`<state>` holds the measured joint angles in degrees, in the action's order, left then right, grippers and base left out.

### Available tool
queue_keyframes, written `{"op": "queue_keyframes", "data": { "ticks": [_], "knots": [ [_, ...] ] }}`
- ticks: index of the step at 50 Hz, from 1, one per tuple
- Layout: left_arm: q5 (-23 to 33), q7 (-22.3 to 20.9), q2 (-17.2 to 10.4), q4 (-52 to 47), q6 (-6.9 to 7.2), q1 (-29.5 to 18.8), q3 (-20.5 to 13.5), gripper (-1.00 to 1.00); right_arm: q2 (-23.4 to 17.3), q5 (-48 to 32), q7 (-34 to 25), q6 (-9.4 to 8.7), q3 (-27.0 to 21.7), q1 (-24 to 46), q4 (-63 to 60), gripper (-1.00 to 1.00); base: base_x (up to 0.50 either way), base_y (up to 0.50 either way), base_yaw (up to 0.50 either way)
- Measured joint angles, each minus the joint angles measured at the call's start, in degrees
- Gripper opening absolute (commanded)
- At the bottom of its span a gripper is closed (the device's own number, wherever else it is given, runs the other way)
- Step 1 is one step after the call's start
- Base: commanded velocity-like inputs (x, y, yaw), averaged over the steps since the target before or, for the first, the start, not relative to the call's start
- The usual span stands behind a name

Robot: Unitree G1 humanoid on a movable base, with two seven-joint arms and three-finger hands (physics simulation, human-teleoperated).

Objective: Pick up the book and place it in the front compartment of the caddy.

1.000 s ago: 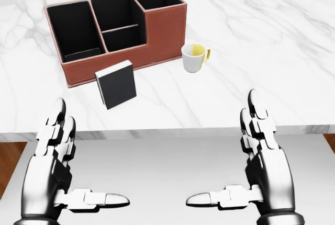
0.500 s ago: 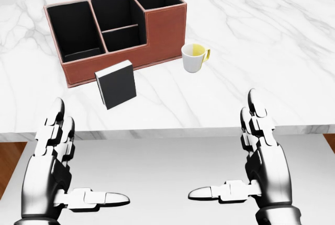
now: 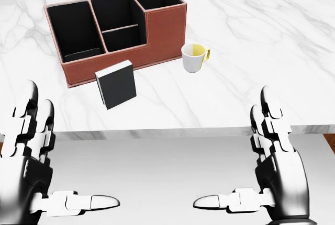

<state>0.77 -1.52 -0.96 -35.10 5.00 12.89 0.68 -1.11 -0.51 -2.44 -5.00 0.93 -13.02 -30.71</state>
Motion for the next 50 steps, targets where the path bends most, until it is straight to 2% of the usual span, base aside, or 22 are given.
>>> {"op": "queue_keyframes", "data": {
  "ticks": [18,37,50],
  "knots": [
    [0.6,-0.8,0.4,-10.0,0.00,3.2,0.0,1.00,0.4,0.6,-0.7,0.00,0.5,-5.2,-11.5,1.00,0.02,0.00,0.00],
    [0.9,-1.2,0.5,-12.2,0.00,3.8,-0.1,1.00,0.6,1.6,-1.8,1.15,0.1,-6.4,-13.2,0.99,0.47,-0.07,0.00],
    [1.0,-1.2,0.6,-12.4,0.00,3.9,-0.4,1.00,0.6,1.5,-1.8,1.25,0.1,-6.6,-13.6,0.99,0.49,-0.07,0.00]
  ]
}}
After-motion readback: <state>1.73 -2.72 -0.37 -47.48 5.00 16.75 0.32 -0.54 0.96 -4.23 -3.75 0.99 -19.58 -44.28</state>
